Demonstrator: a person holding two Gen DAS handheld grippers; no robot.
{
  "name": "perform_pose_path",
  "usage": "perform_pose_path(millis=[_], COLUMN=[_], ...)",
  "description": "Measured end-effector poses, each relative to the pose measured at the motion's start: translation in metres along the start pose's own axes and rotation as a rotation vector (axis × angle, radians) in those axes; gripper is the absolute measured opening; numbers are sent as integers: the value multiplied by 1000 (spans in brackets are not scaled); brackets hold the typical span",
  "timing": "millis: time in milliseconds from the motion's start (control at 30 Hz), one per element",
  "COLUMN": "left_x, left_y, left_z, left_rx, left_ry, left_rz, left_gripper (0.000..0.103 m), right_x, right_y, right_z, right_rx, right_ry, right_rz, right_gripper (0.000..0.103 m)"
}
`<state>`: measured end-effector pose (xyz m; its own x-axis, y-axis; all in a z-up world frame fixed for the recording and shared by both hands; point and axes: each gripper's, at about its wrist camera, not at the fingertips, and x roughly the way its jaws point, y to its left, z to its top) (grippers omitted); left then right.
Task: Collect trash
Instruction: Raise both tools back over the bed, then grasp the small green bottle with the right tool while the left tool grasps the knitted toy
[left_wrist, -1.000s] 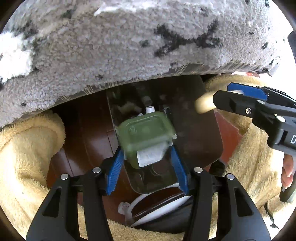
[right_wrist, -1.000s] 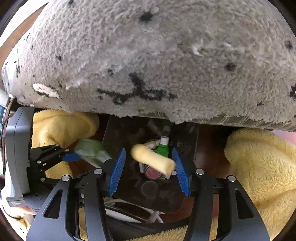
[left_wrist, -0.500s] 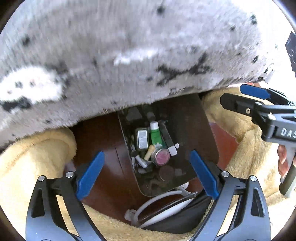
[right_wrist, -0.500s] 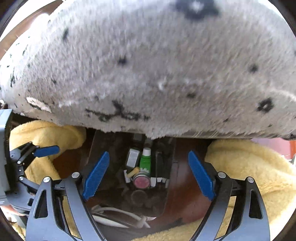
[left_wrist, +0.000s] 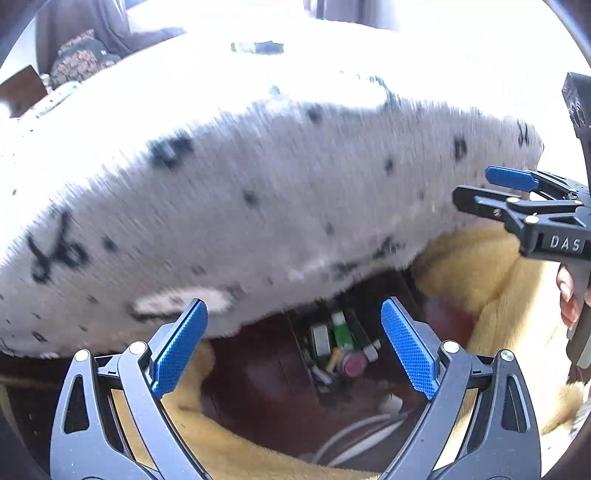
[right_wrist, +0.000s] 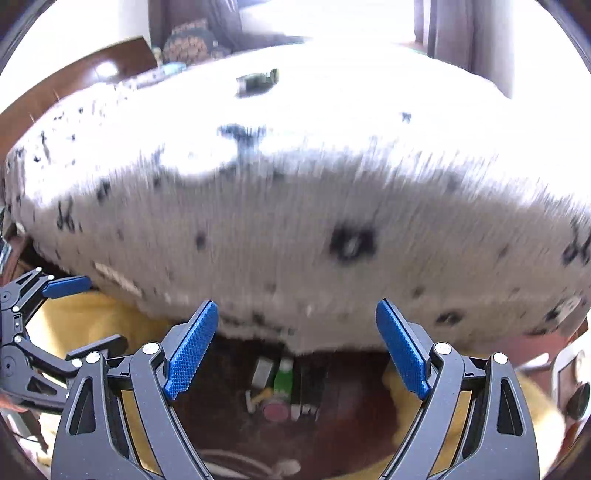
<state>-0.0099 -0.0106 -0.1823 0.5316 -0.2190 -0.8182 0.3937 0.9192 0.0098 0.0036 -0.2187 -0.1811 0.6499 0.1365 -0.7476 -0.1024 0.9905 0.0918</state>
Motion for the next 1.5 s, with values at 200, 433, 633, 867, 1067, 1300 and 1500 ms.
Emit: perform_pose_path(millis=[200, 433, 633, 867, 1067, 1300, 1500], left_x=[-22, -5, 16, 34, 46, 51, 56], left_y=[20, 43, 63, 87, 93, 100, 98], left_z=[40, 82, 117, 161, 182, 196, 206], left_rx=[-15, -52, -74, -95, -86, -102, -91], left_ry=[-92, -100, -108, -118, -113, -113, -107], left_rz=[37, 54, 82, 72, 69, 69, 78], left_gripper=[90, 90, 90, 90, 90, 90, 90], right_x=[-22, -8, 32, 85, 127, 167, 151], right_y=[-3, -5, 5, 24, 51, 62, 51], right_z=[46, 110, 161, 215, 247, 263, 260], right_rx=[-35, -31, -39, -22, -61, -85, -100], right_ry=[-117, -130, -113, -67, -9, 68, 76], right_rz=[-40, -28, -18, 39, 70, 44, 72], right_gripper=[88, 88, 88, 88, 74, 61, 51])
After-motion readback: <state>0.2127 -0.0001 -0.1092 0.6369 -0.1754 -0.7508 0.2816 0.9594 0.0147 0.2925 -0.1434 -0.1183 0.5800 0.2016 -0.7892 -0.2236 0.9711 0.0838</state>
